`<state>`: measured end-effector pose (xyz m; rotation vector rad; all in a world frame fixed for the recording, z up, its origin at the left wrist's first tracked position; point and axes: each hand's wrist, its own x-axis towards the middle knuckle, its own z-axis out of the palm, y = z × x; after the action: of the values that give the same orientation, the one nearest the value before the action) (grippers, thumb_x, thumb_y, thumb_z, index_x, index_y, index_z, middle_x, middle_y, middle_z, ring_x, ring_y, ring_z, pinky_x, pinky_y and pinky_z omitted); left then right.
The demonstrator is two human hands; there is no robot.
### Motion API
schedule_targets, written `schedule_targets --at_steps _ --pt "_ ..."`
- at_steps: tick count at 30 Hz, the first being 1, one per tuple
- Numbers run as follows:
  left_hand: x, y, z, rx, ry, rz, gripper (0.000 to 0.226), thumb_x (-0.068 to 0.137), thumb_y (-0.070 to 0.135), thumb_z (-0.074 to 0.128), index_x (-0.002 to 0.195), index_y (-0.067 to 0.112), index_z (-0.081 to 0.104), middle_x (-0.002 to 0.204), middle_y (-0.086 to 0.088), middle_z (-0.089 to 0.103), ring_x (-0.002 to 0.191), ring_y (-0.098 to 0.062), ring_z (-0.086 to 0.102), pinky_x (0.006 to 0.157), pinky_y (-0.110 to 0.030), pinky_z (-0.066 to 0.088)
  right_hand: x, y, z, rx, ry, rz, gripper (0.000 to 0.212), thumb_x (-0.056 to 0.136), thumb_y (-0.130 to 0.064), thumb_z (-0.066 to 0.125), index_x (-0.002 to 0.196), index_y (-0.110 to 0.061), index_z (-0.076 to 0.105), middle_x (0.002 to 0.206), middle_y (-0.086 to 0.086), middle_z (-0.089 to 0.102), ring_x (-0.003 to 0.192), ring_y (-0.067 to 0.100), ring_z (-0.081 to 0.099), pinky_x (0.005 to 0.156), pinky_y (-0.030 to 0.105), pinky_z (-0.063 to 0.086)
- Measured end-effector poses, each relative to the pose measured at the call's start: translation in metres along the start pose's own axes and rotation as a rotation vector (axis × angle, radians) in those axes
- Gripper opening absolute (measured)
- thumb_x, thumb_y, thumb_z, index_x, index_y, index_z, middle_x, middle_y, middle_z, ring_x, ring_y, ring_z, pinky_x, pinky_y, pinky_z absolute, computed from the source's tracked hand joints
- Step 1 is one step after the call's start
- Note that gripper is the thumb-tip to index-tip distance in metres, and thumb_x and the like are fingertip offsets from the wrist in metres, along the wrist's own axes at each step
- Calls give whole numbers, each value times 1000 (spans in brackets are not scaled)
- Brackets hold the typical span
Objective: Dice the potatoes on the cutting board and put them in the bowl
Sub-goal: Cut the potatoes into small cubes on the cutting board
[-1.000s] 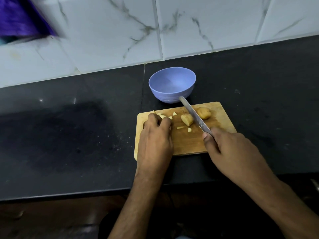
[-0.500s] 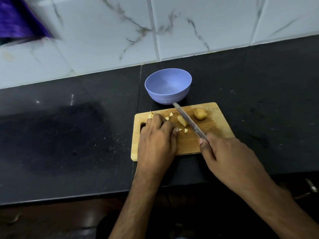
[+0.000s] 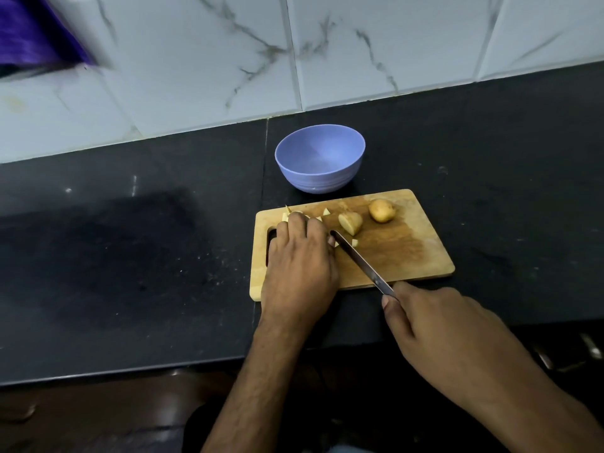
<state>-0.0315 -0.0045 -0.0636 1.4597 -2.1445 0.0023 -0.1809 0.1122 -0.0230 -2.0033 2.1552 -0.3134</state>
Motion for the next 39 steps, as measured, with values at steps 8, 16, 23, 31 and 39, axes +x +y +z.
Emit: schedule_targets --at_steps 8,16,23,31,39 --pt "0 0 1 41 10 4 13 102 27 41 94 18 44 102 -6 47 88 -19 38 77 -38 38 12 -3 -7 23 -132 5 31 104 -44 26 94 -33 52 71 -7 55 59 6 54 50 20 36" --pt "0 -3 -1 -117 55 -113 11 101 15 44 97 15 54 101 -1 46 90 -16 36 83 -37 38 3 4 -15 -18 -154 -16 28 104 -45 25 94 -35 48 73 -8 55 62 6 56 52 20 37" --pt "2 -7 -5 -263 9 -94 31 91 -1 46 107 20 63 105 5 56 98 -17 48 89 -39 44 0 8 -17 15 -78 3 28 102 -52 24 88 -37 43 69 -10 54 57 4 53 49 17 30" --pt "-6 -1 -27 -319 -99 55 42 76 25 50 112 41 66 129 12 41 114 -13 39 92 -27 25 9 0 -15 -14 -33 -83 31 102 -51 25 107 -38 52 69 -11 54 59 3 53 52 20 36" --pt "-2 -5 -14 -217 34 -190 15 94 20 61 106 25 66 129 4 40 118 -14 32 98 -37 27 -4 5 -18 3 -59 -42 32 101 -55 21 103 -38 48 74 -11 56 65 4 58 56 19 42"
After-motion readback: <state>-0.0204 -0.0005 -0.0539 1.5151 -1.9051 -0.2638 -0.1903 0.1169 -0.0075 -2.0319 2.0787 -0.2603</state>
